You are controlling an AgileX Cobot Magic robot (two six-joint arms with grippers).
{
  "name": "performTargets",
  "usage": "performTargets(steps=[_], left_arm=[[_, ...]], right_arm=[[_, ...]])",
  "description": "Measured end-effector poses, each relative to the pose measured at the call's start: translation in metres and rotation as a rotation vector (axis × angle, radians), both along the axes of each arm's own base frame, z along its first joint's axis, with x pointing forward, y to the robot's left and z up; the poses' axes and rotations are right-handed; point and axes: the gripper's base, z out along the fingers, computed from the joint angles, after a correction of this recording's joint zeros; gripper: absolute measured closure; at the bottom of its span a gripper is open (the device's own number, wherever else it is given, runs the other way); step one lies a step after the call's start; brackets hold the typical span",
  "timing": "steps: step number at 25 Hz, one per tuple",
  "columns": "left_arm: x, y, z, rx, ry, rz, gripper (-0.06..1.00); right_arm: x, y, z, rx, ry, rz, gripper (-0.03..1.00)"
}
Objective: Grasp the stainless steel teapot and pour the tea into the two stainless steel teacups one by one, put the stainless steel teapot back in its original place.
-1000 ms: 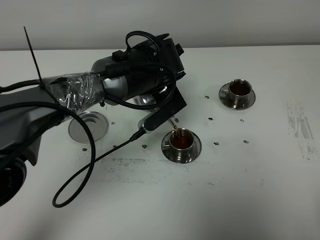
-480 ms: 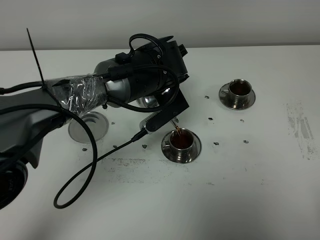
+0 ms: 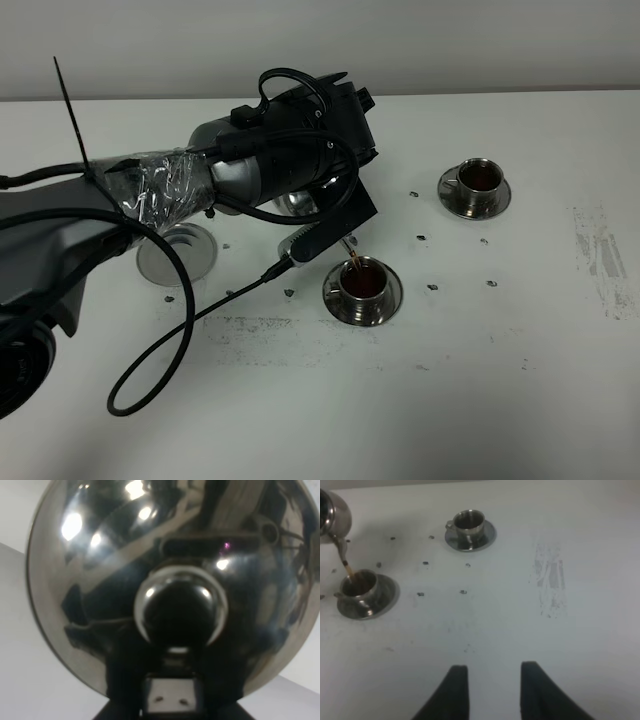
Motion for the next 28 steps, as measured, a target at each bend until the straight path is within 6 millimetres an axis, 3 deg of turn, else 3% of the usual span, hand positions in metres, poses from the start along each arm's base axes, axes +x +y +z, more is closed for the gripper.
performTargets(steps=[19, 28], left_arm=[[0.0003, 0.0002, 0.0004, 0.004, -0.005, 0.0, 0.76], [-0.0001, 0.0072, -0.0052, -0.062, 0.071, 0.085, 0.76]], right_arm=[[0.0, -0.0001, 0.0, -0.001, 0.0, -0.001, 0.72], [0.0, -0.0001, 0.0, -0.001, 0.0, -0.001, 0.72]])
